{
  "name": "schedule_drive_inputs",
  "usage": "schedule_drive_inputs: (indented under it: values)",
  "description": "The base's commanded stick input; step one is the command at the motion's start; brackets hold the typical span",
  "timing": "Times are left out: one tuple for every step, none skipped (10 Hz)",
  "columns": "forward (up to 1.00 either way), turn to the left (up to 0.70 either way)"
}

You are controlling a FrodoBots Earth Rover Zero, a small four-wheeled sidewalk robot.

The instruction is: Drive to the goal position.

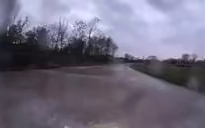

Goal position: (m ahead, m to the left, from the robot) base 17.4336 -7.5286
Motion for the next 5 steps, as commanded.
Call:
schedule_drive_inputs:
  values:
    - [0.7,0.0]
    - [0.7,0.0]
    - [0.7,0.0]
    - [0.7,0.0]
    - [0.7,0.0]
